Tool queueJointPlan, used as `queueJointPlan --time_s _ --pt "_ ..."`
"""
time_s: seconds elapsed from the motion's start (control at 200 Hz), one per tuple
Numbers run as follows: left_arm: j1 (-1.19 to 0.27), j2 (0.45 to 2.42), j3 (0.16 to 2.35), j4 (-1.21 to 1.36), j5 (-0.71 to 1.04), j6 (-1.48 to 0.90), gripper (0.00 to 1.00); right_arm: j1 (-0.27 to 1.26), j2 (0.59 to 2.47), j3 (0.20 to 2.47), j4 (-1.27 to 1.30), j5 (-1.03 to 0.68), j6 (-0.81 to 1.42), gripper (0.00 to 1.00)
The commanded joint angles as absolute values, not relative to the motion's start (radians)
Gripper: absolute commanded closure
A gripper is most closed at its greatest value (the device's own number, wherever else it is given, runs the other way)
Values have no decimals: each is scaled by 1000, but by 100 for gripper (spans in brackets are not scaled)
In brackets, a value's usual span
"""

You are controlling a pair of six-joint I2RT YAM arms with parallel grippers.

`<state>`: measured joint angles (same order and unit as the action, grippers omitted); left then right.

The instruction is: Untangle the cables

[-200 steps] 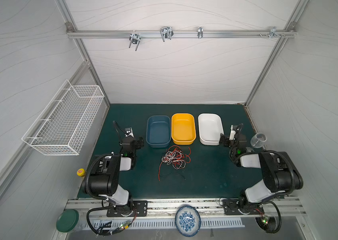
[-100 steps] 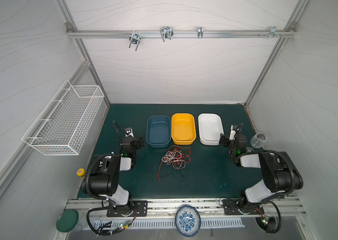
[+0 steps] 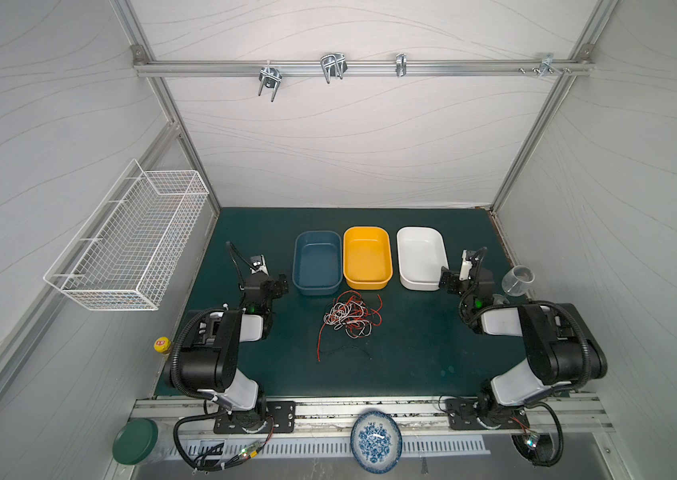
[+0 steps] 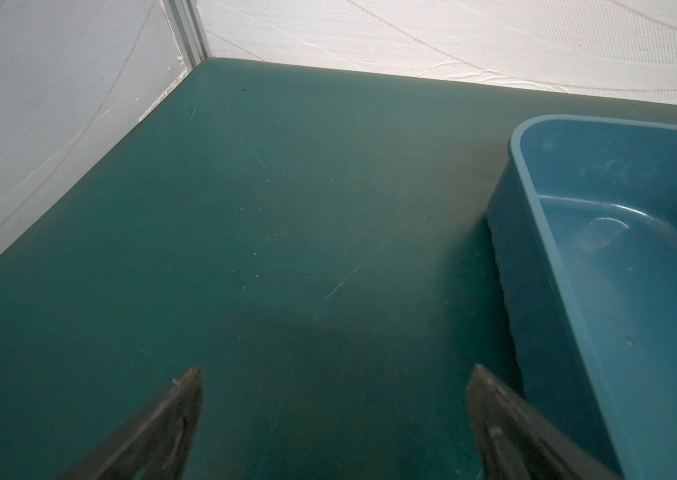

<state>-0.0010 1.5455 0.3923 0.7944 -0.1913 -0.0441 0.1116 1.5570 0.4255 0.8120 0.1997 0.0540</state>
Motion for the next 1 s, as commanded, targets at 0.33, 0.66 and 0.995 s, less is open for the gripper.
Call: queueJointPlan --time_s 0.33,0.66,0.995 --pt "8 1555 428 834 -169 -38 0 98 1449 450 690 171 44 1" --pt "8 1365 408 722 -229 -61 0 157 1203 463 534 272 17 1" --pt "7 1121 865 -226 -182 -368 0 267 948 691 227 -202 242 1"
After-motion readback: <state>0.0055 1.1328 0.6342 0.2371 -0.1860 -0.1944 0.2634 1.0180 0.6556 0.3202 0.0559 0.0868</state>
